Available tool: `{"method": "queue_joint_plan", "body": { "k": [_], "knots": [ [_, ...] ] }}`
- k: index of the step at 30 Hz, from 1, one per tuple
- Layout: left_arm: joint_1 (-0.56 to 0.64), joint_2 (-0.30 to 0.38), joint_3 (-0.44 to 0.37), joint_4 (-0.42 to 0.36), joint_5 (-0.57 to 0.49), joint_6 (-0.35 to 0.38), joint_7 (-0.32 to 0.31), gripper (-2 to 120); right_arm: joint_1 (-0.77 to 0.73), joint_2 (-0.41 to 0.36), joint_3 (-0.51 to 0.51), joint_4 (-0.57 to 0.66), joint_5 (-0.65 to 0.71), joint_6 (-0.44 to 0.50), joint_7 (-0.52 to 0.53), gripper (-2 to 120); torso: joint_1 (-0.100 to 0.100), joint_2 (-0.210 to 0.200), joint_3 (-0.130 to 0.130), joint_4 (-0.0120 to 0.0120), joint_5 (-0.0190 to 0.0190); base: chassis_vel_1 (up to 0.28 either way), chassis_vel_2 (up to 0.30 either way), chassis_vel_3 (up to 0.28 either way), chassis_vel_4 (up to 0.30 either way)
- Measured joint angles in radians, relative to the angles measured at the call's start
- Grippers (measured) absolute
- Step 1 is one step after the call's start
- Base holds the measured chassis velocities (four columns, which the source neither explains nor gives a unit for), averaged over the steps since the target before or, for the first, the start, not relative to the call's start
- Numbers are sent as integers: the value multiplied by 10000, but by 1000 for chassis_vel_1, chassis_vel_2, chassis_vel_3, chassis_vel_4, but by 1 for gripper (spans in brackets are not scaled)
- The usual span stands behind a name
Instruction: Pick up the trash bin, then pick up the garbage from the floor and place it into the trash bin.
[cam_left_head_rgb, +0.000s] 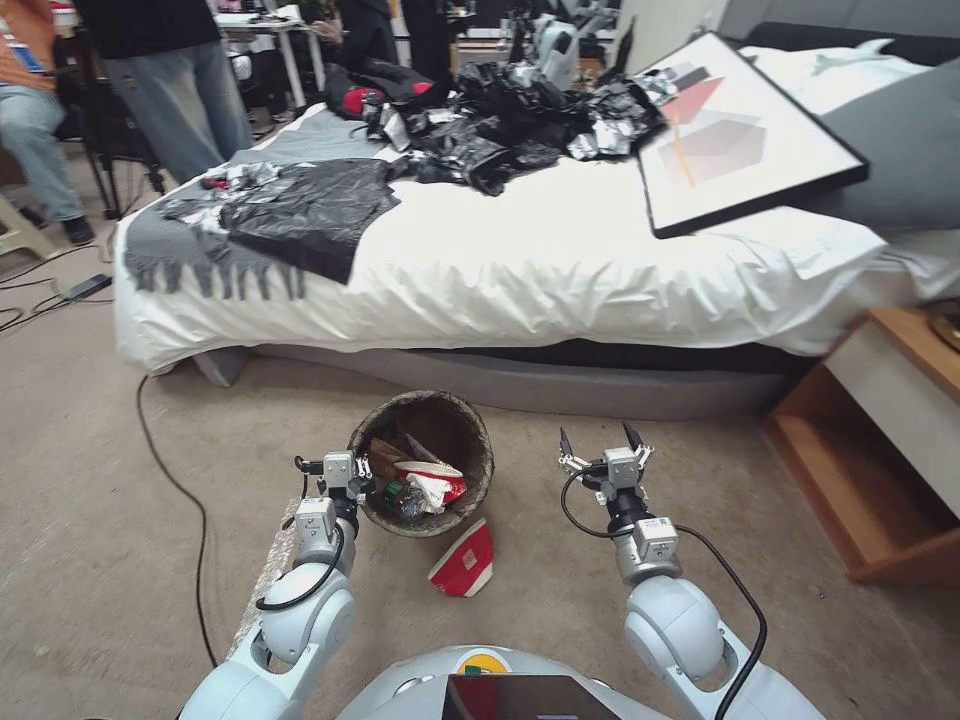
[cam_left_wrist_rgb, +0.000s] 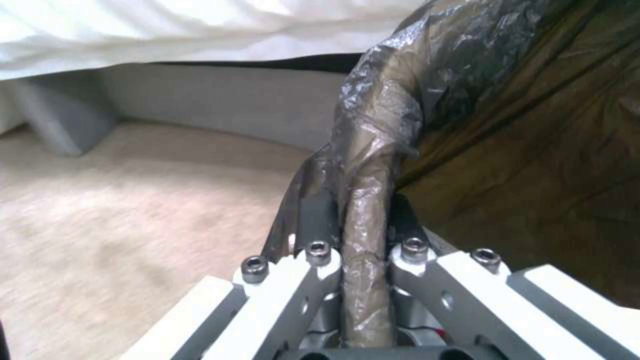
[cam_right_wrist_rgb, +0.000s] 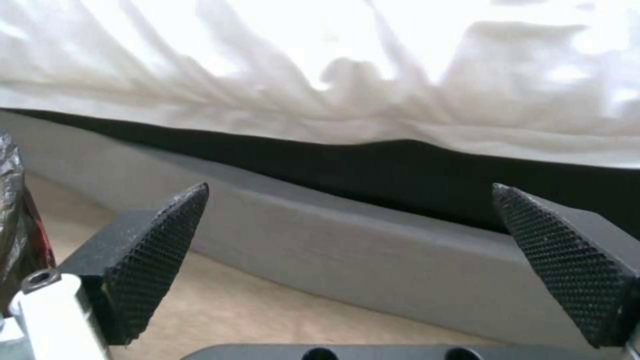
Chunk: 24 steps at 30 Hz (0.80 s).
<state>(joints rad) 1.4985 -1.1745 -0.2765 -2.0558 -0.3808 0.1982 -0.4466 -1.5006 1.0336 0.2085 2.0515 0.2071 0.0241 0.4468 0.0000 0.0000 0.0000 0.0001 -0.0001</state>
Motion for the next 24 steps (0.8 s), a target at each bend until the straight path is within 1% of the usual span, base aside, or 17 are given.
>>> {"method": "queue_joint_plan", "body": {
  "k": [9, 24],
  "knots": [
    [-30, -9, -3, -8, -4, -1, 2, 0, 89, -30, -134, 5, 299, -321, 113, 100, 0, 0, 0, 0, 1, 117, 127, 119, 132],
    [-82, -34, -4, 72, 58, -24, 7, 0, 230, -9, -209, -87, 340, -489, 230, 100, 0, 0, 0, -1, 1, 126, 126, 116, 125]
  ]
}}
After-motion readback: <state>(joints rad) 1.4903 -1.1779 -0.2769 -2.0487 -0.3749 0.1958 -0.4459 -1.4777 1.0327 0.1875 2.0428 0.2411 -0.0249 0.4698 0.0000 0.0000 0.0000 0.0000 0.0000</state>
